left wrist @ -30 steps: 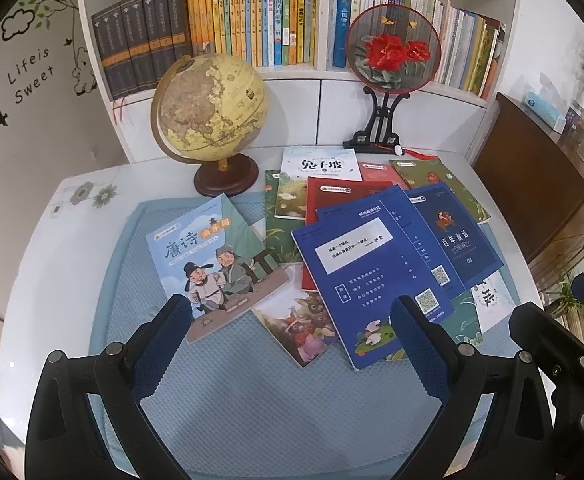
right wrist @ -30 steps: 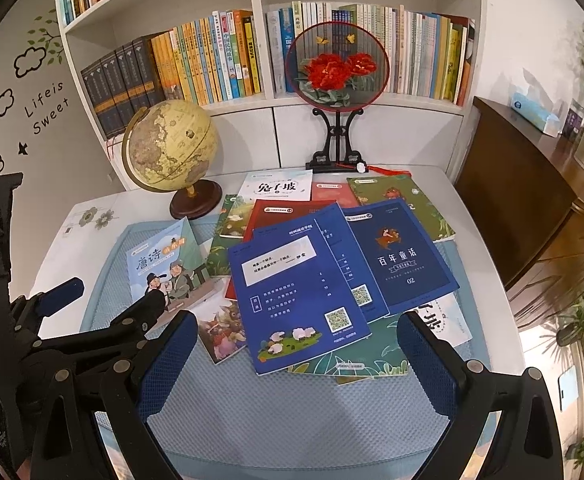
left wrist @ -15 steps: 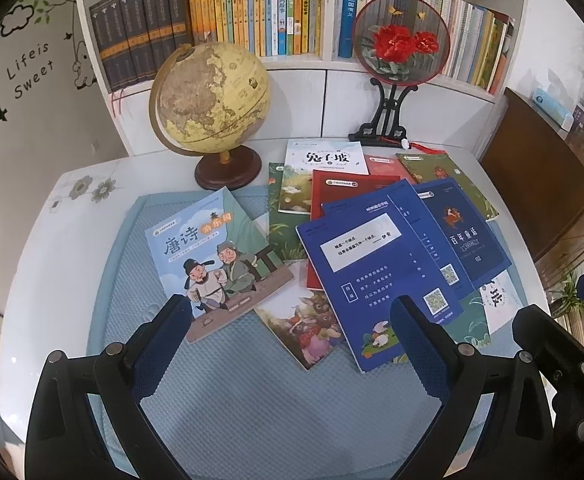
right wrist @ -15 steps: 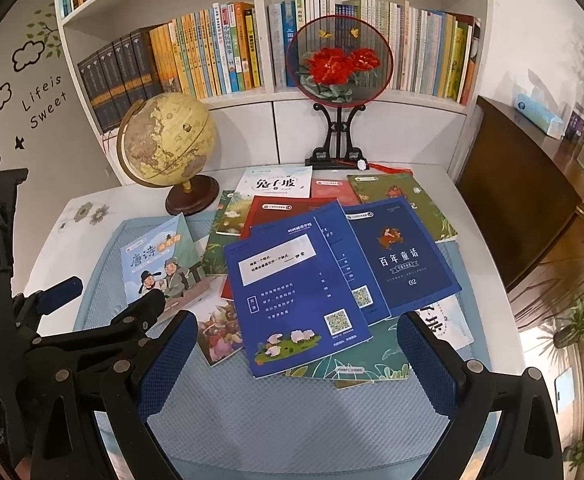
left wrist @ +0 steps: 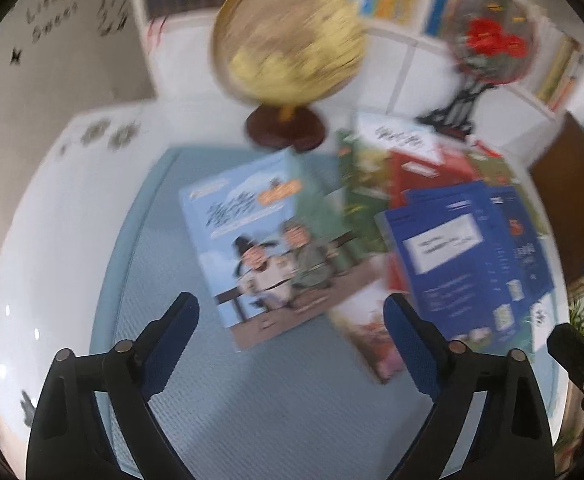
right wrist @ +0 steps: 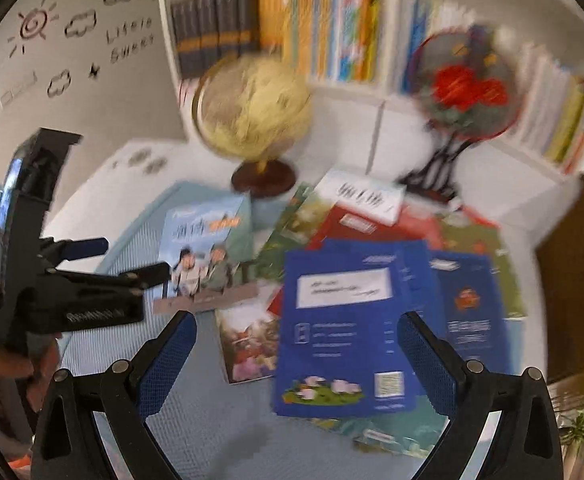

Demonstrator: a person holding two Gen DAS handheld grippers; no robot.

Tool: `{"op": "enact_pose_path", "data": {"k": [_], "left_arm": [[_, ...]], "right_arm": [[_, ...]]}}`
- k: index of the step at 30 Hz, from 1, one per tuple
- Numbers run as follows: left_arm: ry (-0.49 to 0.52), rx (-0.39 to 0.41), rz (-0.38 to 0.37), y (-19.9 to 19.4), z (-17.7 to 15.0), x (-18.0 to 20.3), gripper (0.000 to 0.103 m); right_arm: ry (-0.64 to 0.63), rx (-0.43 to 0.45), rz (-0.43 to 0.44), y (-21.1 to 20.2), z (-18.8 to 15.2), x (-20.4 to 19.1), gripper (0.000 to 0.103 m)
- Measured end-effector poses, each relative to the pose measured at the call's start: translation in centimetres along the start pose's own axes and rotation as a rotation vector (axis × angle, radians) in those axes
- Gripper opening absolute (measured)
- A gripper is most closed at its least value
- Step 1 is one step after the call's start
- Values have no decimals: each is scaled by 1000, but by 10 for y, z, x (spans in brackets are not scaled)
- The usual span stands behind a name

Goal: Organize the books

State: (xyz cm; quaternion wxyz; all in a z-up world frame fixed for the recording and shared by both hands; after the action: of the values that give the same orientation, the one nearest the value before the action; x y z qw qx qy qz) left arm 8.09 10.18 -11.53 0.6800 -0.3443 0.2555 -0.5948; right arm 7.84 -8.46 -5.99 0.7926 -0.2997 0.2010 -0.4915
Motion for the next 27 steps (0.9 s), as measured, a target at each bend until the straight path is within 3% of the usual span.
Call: {"op": "enact_pose_path", "data": {"k": [4, 7, 10, 14, 16, 18, 19, 21, 27], "left_arm": [[-50, -65, 57, 48, -19, -38, 91], [-89, -112, 62, 71, -28, -52, 84], [-148, -152, 22, 93, -37, -59, 76], [-184, -189, 8, 111, -43, -63, 62], [-235, -191, -43, 117, -45, -64, 61], [-231, -182, -78, 117, -43, -57, 61], [-223, -184, -85, 117, -42, -55, 61], [-169, -190, -78, 115, -43, -49, 60], [-140, -254, -185, 87, -67, -39, 60]], "right_arm": [[2, -81, 129, 68, -6, -15, 98], [28, -164, 206, 126, -15, -29, 82], [63, -228, 232, 167, -20, -38, 59], [93, -298, 204, 213, -32, -41, 59], [106, -278, 198, 217, -31, -43, 57], [103, -277, 186, 218, -31, -48, 45], [109, -284, 201, 217, -32, -51, 30], [131, -318, 210, 216, -36, -53, 29], [187, -364, 235, 179, -64, -50, 28]]}}
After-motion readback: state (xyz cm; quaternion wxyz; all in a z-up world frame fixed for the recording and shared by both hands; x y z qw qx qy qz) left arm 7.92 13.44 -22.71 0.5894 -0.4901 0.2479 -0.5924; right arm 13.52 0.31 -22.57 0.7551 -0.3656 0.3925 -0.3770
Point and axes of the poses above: each gripper's, at about its wrist camera, not at the fingertips, and y roughly the way its jaws point, x to its right, z to its top, the point moved 5 cm from there along y, roughly the way its jaws point, and after that the axes turned 12 degrees about x, right-handed, at the moved point
